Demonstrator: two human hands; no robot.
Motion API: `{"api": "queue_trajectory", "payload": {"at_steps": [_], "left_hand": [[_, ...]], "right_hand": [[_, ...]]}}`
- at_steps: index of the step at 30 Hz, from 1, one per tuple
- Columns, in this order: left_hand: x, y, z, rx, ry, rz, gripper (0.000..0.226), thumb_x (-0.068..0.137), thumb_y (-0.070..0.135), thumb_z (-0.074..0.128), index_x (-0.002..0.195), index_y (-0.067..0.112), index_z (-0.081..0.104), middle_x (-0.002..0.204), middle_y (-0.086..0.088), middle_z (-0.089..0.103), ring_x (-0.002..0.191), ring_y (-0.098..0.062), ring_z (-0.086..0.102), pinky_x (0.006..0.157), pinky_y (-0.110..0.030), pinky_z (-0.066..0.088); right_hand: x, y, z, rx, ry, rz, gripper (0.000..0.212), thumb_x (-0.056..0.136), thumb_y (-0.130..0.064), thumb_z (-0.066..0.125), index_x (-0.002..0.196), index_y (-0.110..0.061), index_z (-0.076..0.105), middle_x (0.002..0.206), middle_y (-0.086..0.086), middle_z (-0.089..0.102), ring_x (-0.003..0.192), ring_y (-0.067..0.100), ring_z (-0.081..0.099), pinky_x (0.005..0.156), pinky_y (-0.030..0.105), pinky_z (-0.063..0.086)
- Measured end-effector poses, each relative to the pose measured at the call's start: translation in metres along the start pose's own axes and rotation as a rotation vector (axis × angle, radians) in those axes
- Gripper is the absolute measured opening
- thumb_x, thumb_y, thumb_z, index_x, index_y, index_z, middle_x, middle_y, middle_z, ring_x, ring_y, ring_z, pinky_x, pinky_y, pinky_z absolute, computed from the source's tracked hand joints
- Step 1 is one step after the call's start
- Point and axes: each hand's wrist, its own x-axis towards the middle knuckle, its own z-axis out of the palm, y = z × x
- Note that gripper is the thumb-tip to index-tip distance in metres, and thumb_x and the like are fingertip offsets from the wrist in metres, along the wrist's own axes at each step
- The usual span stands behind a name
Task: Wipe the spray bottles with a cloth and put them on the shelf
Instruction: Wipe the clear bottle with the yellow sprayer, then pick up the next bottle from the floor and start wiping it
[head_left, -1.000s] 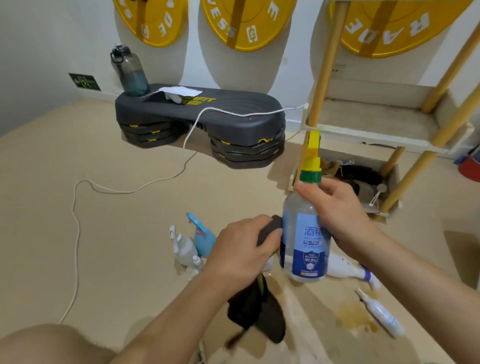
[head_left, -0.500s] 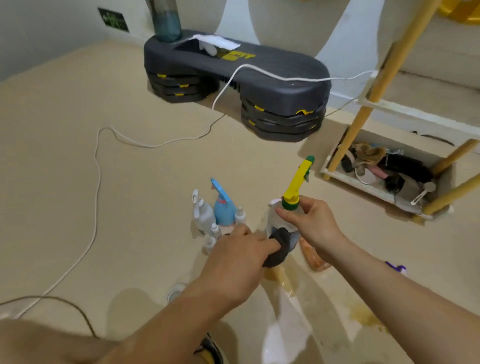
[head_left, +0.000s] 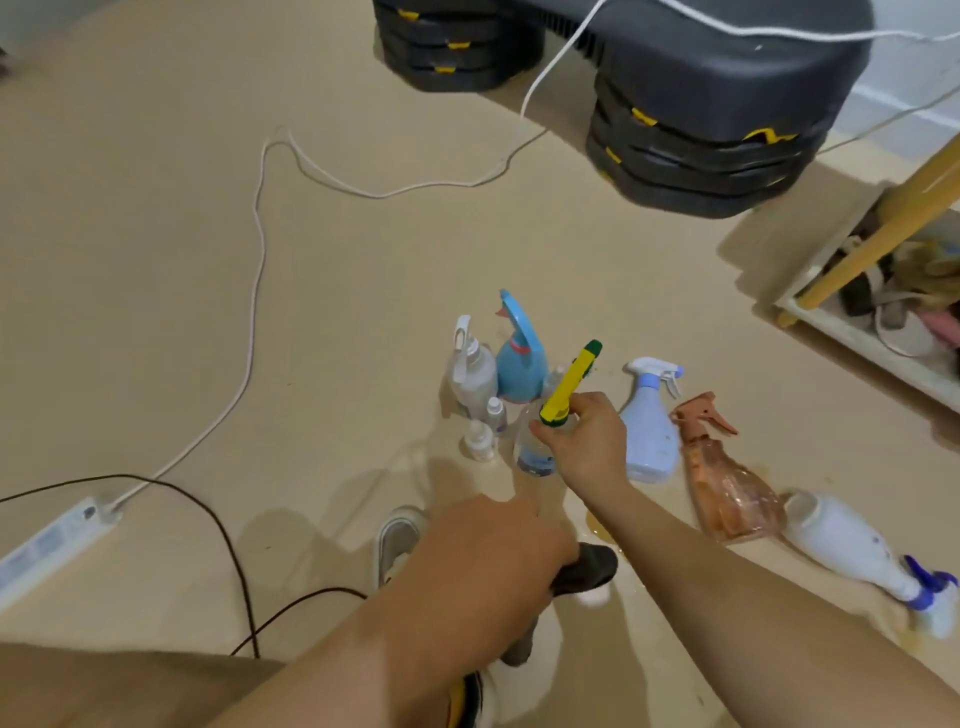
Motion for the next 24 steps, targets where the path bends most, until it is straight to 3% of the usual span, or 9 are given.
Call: {"api": "queue_trajectory", "payload": {"at_steps": [4, 9, 12, 14, 16, 18, 20, 22, 24], "left_hand": [[0.004, -0.006, 0.002, 0.006, 0.032, -0.011, 0.027, 0.089, 0.024, 0.066, 0.115, 0.022, 0.058, 0.101, -0.004, 0.051, 0.062, -0.021, 0.035, 0.052, -0.030, 0.025], [0.008, -0.006, -0.012, -0.072, 0.086, -0.018, 0.026, 0.095, 0.028, 0.057, 0.120, 0.023, 0.053, 0.115, -0.002, 0.050, 0.080, -0.020, 0.041, 0.069, -0.031, 0.032], [0.008, -0.008, -0.011, -0.145, 0.186, -0.014, 0.016, 0.100, 0.033, 0.045, 0.114, 0.029, 0.053, 0.106, 0.003, 0.049, 0.090, -0.019, 0.049, 0.073, -0.033, 0.042], [0.010, -0.008, -0.014, -0.236, 0.227, 0.001, 0.016, 0.101, 0.036, 0.040, 0.110, 0.031, 0.053, 0.103, 0.006, 0.048, 0.090, -0.016, 0.048, 0.077, -0.034, 0.045], [0.013, -0.002, -0.023, -0.348, 0.218, 0.044, 0.009, 0.099, 0.034, 0.043, 0.096, 0.033, 0.051, 0.098, 0.005, 0.048, 0.087, -0.014, 0.046, 0.074, -0.030, 0.041], [0.017, 0.006, -0.032, -0.489, 0.216, 0.050, 0.013, 0.095, 0.031, 0.045, 0.082, 0.032, 0.048, 0.092, 0.002, 0.054, 0.080, -0.013, 0.050, 0.069, -0.027, 0.040], [0.020, 0.014, -0.040, -0.656, 0.253, -0.001, 0.022, 0.089, 0.033, 0.043, 0.079, 0.021, 0.057, 0.081, -0.003, 0.065, 0.071, -0.016, 0.060, 0.061, -0.022, 0.044], [0.022, 0.024, -0.049, -0.862, 0.288, -0.046, 0.026, 0.092, 0.029, 0.044, 0.082, 0.018, 0.064, 0.073, -0.004, 0.068, 0.063, -0.014, 0.064, 0.056, -0.024, 0.051], [0.021, 0.038, -0.057, -1.019, 0.283, -0.062, 0.026, 0.094, 0.020, 0.046, 0.078, 0.018, 0.066, 0.067, 0.000, 0.066, 0.059, -0.012, 0.062, 0.052, -0.023, 0.048]], "right_hand": [[0.007, 0.009, 0.017, -0.006, -0.051, 0.000, 0.015, 0.083, -0.016, 0.077, 0.092, -0.007, 0.070, 0.107, 0.012, 0.056, 0.095, 0.027, 0.055, 0.069, 0.019, 0.030], [0.013, 0.017, 0.024, 0.036, -0.142, -0.043, 0.029, 0.078, -0.020, 0.079, 0.105, -0.015, 0.072, 0.100, 0.011, 0.059, 0.095, 0.020, 0.054, 0.067, 0.010, 0.033], [0.009, 0.019, 0.004, 0.240, -0.236, 0.178, 0.040, 0.078, -0.015, 0.081, 0.114, -0.018, 0.063, 0.092, 0.002, 0.060, 0.080, 0.010, 0.055, 0.059, 0.007, 0.041], [-0.003, 0.019, -0.021, 0.431, -0.344, 0.388, 0.036, 0.086, -0.023, 0.075, 0.119, -0.018, 0.062, 0.103, 0.005, 0.064, 0.086, 0.011, 0.059, 0.073, 0.018, 0.049], [-0.023, 0.025, -0.052, 0.667, -0.464, 0.469, 0.044, 0.088, -0.047, 0.069, 0.121, -0.018, 0.066, 0.122, 0.009, 0.068, 0.109, 0.018, 0.063, 0.099, 0.037, 0.046], [-0.045, 0.031, -0.083, 0.999, -0.639, 0.412, 0.082, 0.074, -0.071, 0.066, 0.129, -0.010, 0.063, 0.133, 0.017, 0.062, 0.127, 0.031, 0.056, 0.112, 0.050, 0.036], [-0.064, 0.032, -0.108, 1.121, -0.793, 0.235, 0.109, 0.069, -0.080, 0.063, 0.143, -0.002, 0.047, 0.144, 0.027, 0.049, 0.135, 0.045, 0.044, 0.113, 0.060, 0.031], [-0.083, 0.024, -0.133, 0.993, -0.780, 0.066, 0.101, 0.074, -0.073, 0.066, 0.146, -0.005, 0.044, 0.143, 0.025, 0.051, 0.132, 0.044, 0.048, 0.107, 0.058, 0.041], [-0.099, 0.010, -0.159, 0.816, -0.641, -0.014, 0.071, 0.075, -0.062, 0.074, 0.129, -0.017, 0.065, 0.124, 0.011, 0.067, 0.117, 0.028, 0.062, 0.095, 0.042, 0.052]]}}
